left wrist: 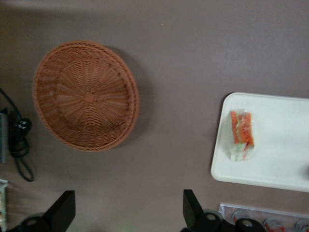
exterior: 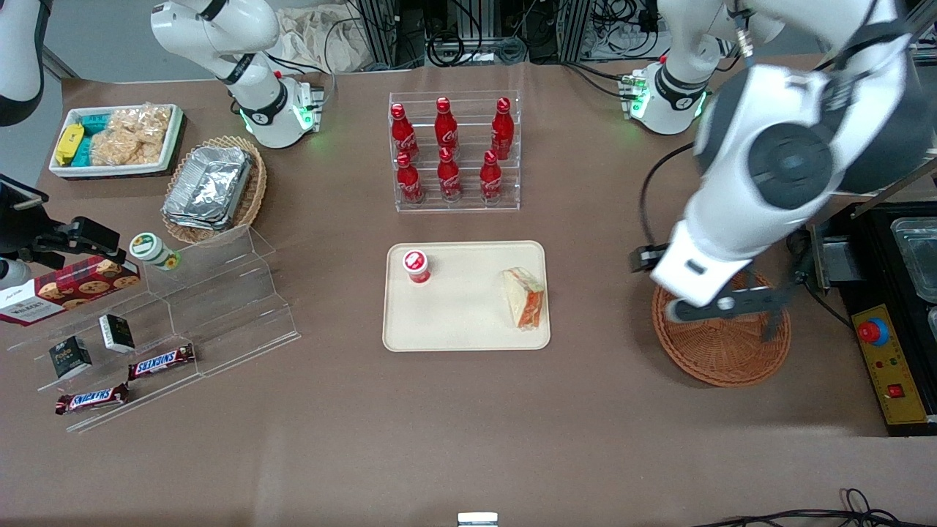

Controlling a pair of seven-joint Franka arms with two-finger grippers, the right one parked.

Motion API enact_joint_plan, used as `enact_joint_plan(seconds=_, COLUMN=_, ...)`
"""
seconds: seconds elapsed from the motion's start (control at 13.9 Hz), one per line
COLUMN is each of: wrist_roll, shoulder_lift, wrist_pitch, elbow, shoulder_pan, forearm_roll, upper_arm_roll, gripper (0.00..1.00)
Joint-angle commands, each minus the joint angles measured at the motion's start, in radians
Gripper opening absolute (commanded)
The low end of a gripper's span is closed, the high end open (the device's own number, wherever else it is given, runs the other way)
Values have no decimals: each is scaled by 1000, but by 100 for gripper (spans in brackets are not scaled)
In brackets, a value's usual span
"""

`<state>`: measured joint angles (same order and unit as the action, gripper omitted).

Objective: Place sandwich from basket to tray

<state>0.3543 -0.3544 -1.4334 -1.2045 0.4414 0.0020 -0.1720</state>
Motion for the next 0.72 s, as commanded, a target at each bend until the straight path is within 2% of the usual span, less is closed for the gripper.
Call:
enact_joint_plan(seconds=0.0, wrist_roll=-113, shoulder_lift=95, wrist_pitch=37, elbow=-50, shoulder_pan=-64, forearm_roll=4, upper_arm_roll=9, gripper=100)
enact_joint_plan(seconds=0.29, wrist_roll=-250, shoulder_lift=159, wrist_pitch=48, elbow=-50, shoulder_pan=-197, forearm_roll=1, upper_arm_roll=9, gripper=100)
enact_joint_plan(seconds=0.65, wrist_roll=-432, shoulder_lift=206, wrist_pitch=90, elbow=-56, shoulder_pan=-309, forearm_roll=10, upper_arm_roll=8, gripper=100)
